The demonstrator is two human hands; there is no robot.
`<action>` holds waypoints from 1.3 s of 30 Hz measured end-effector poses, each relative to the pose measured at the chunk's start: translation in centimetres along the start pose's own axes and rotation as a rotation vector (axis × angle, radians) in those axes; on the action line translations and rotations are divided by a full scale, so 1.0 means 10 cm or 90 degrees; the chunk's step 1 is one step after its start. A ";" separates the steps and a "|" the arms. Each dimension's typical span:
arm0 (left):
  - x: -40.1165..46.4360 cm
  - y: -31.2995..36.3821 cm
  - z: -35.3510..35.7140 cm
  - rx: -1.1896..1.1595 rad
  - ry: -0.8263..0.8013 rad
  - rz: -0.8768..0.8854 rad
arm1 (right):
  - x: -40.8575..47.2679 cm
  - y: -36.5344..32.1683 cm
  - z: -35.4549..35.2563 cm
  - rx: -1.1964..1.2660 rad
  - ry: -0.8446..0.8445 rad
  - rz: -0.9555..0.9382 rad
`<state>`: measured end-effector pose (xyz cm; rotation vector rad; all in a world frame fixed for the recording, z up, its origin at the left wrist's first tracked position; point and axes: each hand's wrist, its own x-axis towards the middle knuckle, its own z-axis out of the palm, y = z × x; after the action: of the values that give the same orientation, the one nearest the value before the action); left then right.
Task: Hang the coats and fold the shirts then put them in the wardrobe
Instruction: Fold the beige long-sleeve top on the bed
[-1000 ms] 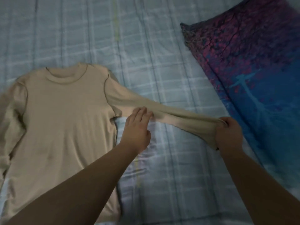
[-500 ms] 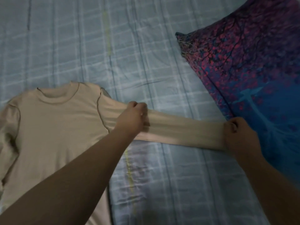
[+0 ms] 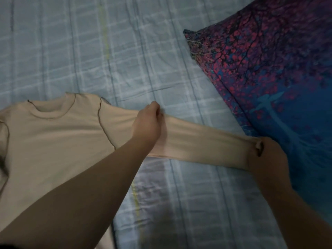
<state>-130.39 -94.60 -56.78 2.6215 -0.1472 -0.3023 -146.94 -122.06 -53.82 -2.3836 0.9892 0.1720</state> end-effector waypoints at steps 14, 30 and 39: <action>-0.34 -0.21 -0.10 -0.086 0.043 0.073 | -0.27 -0.18 -0.01 0.072 0.041 0.091; -1.32 -1.51 -1.74 -0.664 -0.168 -0.085 | -2.19 -2.97 1.34 0.281 -0.104 -0.146; -1.43 -3.36 -2.29 -0.765 -0.158 -0.235 | -3.20 -4.25 2.82 0.255 -0.295 -0.123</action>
<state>-137.09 -52.41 -50.89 1.3943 0.3448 -0.6057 -138.34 -62.69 -48.87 -1.9318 0.5153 0.3928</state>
